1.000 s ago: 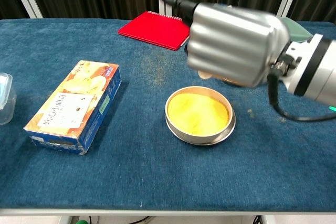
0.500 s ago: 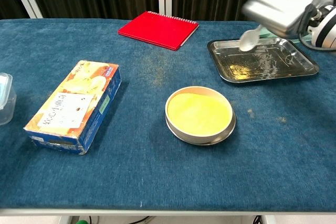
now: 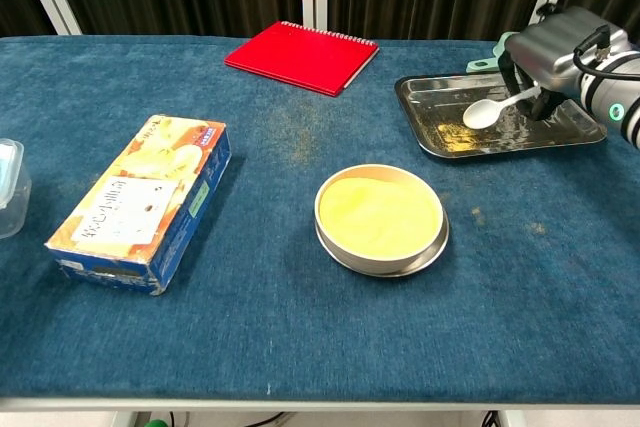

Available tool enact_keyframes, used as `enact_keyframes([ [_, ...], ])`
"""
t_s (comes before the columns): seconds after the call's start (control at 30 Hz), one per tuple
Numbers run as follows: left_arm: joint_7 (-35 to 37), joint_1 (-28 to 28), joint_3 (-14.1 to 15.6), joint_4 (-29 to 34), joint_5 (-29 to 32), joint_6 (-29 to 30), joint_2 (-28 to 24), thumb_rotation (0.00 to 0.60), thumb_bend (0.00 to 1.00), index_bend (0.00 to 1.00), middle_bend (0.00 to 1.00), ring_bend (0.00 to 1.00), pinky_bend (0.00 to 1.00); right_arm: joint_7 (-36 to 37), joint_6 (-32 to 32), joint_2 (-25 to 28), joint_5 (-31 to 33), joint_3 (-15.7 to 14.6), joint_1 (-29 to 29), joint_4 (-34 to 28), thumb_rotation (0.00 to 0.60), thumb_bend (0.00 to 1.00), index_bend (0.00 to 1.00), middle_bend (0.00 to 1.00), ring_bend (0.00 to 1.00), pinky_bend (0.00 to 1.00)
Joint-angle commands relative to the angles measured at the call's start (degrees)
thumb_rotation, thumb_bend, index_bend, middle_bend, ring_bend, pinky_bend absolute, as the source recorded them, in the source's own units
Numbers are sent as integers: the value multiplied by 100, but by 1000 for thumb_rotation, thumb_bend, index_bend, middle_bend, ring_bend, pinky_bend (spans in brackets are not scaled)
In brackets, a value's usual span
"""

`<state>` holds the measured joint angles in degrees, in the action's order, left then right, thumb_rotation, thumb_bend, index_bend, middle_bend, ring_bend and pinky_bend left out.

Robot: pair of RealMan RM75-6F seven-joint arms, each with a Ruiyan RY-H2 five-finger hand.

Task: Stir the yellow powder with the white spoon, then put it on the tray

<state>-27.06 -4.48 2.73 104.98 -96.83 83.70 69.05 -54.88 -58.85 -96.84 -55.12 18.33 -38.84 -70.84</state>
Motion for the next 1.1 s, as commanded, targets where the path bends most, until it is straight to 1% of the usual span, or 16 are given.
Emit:
enact_keyframes([
  [0.03, -9, 7, 1, 11, -6, 17, -19, 600, 447, 204, 162, 198, 133, 91, 112, -56, 318, 103, -94, 44, 600, 462, 634, 385, 238, 0],
  [0.07, -11, 9, 0, 17, -5, 22, -26, 600, 448, 204, 162, 198, 134, 96, 111, -34, 389, 115, -105, 5, 600, 444, 570, 365, 219, 0],
  [0.13, -12, 8, -4, 26, -6, 28, -38, 600, 448, 204, 162, 198, 133, 93, 87, 42, 515, 123, -125, -112, 600, 405, 485, 337, 181, 0],
  [0.3, -34, 2, -2, 45, -23, 26, -51, 600, 448, 204, 162, 198, 133, 54, 13, 282, 812, 121, -164, -448, 600, 329, 359, 284, 103, 0],
  [0.43, -64, 5, -2, 67, -21, 29, -65, 600, 448, 204, 162, 198, 132, 44, -29, 470, 1012, 116, -212, -696, 600, 265, 314, 261, 82, 0],
  [0.53, -89, 25, -11, 83, -6, 65, -101, 600, 447, 205, 162, 198, 133, 174, -205, 776, 874, 81, -151, -1103, 600, 245, 311, 249, 70, 0],
  [0.6, -109, 40, -33, 85, 27, 98, -137, 600, 448, 204, 162, 198, 133, 325, -431, 1141, 595, -8, 9, -1562, 600, 245, 310, 248, 66, 0],
  [0.7, -127, 54, -76, 74, 106, 127, -189, 600, 448, 204, 162, 198, 134, 677, -865, 1778, 14, -229, 401, -2263, 600, 263, 301, 246, 66, 0],
  [0.73, -116, 53, -97, 59, 166, 119, -210, 600, 448, 204, 162, 198, 133, 902, -1061, 2042, -242, -330, 606, -2531, 600, 271, 292, 244, 66, 0],
  [0.83, -1, 40, -157, 21, 354, 73, -262, 600, 448, 204, 162, 198, 134, 1584, -1521, 2560, -873, -600, 1118, -2967, 600, 275, 247, 226, 66, 0],
  [0.87, 64, 39, -180, 4, 419, 66, -281, 600, 448, 204, 162, 198, 133, 1863, -1654, 2714, -1086, -708, 1294, -3063, 600, 275, 231, 215, 66, 0],
  [0.93, 256, 53, -241, -76, 550, 106, -324, 600, 448, 205, 162, 198, 133, 2590, -2046, 3021, -1664, -1028, 1758, -3159, 600, 275, 195, 194, 62, 0],
  [0.97, 308, 61, -253, -98, 581, 121, -333, 600, 448, 205, 162, 198, 133, 2779, -2137, 3076, -1822, -1120, 1867, -3145, 600, 276, 175, 184, 52, 0],
  [1.0, 416, 82, -273, -138, 645, 149, -355, 600, 448, 205, 162, 198, 133, 3158, -2318, 3159, -2117, -1303, 2080, -3084, 600, 277, 152, 174, 39, 0],
  [1.1, 667, 146, -320, -243, 789, 244, -412, 600, 447, 205, 162, 198, 133, 4000, -2754, 3188, -2753, -1709, 2539, -2753, 600, 289, 101, 148, 11, 0],
])
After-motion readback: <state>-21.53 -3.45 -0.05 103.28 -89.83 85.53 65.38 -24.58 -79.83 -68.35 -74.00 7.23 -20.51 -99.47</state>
